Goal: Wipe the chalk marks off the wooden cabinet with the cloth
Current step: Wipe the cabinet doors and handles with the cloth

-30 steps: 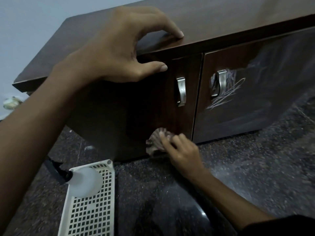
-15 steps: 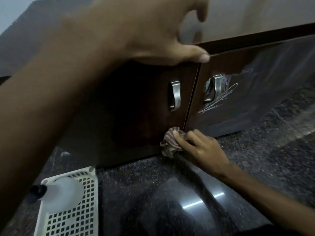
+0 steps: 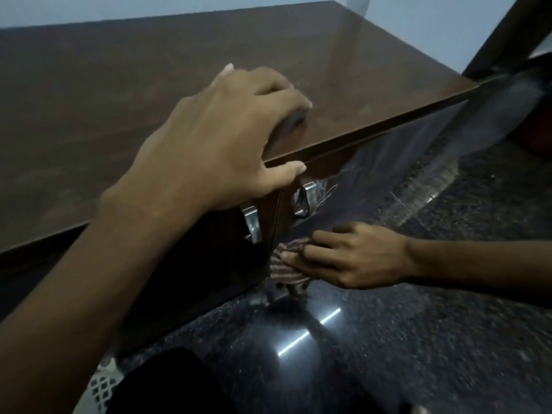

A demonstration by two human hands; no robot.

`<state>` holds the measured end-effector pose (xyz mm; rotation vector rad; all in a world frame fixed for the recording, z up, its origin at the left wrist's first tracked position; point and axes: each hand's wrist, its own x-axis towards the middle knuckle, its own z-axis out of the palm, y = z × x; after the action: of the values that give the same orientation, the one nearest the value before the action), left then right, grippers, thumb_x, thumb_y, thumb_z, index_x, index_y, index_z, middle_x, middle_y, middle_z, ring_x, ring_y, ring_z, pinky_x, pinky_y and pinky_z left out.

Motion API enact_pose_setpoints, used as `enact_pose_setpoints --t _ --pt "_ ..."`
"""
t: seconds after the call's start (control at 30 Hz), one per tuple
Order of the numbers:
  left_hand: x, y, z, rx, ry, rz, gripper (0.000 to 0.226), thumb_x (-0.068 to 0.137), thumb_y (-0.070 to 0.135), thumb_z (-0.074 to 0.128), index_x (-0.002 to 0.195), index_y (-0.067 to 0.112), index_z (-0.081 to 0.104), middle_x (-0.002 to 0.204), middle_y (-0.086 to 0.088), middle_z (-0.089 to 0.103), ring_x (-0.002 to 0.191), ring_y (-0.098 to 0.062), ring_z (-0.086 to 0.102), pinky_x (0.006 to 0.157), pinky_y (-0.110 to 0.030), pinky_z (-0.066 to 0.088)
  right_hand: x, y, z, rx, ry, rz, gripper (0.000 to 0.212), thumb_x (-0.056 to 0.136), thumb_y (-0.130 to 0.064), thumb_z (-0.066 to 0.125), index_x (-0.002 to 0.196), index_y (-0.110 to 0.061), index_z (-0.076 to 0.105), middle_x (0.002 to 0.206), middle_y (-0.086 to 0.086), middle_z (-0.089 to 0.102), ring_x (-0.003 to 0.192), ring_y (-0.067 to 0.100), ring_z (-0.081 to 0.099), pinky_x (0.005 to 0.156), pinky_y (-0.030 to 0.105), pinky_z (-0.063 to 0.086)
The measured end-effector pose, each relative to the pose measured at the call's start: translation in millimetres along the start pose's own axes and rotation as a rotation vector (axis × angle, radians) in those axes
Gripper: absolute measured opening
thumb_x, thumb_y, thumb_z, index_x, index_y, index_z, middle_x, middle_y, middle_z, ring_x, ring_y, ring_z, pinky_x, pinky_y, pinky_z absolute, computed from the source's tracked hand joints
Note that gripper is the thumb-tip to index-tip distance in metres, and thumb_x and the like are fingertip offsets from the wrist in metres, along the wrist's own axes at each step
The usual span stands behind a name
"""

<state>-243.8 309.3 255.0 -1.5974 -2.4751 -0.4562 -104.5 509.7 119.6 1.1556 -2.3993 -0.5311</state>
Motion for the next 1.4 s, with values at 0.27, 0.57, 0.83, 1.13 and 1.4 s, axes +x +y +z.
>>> enact_pose_setpoints --t 0.27,0.57,0.83,1.13,1.4 --pt "-3 1 4 0.104 -0.038 0.134 0.063 0.093 0.043 0.054 0.151 0.019 0.049 0.154 -0.006 0.049 0.142 -0.027 0.047 0.122 -0.049 0.026 2 -25 37 -0.06 0.13 0.306 0.041 0.097 -0.011 0.059 0.138 -0.015 0.059 0.097 -0.001 0.065 0.076 0.017 0.059 0.051 0.03 0.046" --pt "0 11 -1 0.111 -0.106 0.073 0.064 0.093 0.043 0.069 0.15 0.025 0.046 0.156 -0.001 0.044 0.144 -0.022 0.043 0.102 -0.054 0.053 -1 -70 56 0.149 0.445 1.059 0.041 0.092 -0.017 0.071 0.132 -0.026 0.065 0.103 0.0 0.071 0.074 0.022 0.063 0.053 0.036 0.051" --pt "7 11 0 0.138 -0.078 0.09 0.061 0.092 0.041 0.073 0.144 0.015 0.054 0.147 -0.009 0.051 0.137 -0.027 0.049 0.108 -0.046 0.048 -5 -30 33 0.133 0.801 1.43 0.039 0.085 -0.001 0.07 0.121 -0.015 0.072 0.095 0.008 0.069 0.079 0.023 0.063 0.062 0.029 0.049" --pt "8 14 -2 0.139 -0.068 0.098 0.061 0.09 0.038 0.077 0.141 0.011 0.058 0.144 -0.012 0.054 0.131 -0.028 0.054 0.11 -0.043 0.047 -5 -88 84 0.331 0.565 1.338 0.033 0.091 -0.012 0.064 0.123 -0.018 0.07 0.089 0.004 0.064 0.072 0.023 0.059 0.044 0.033 0.048" --pt "6 13 1 0.12 -0.055 0.098 0.06 0.089 0.038 0.078 0.14 0.012 0.059 0.142 -0.01 0.055 0.13 -0.027 0.055 0.108 -0.045 0.048 19 -40 38 0.386 0.941 1.556 0.029 0.084 -0.003 0.072 0.113 -0.007 0.075 0.091 0.01 0.066 0.075 0.022 0.061 0.063 0.025 0.046"
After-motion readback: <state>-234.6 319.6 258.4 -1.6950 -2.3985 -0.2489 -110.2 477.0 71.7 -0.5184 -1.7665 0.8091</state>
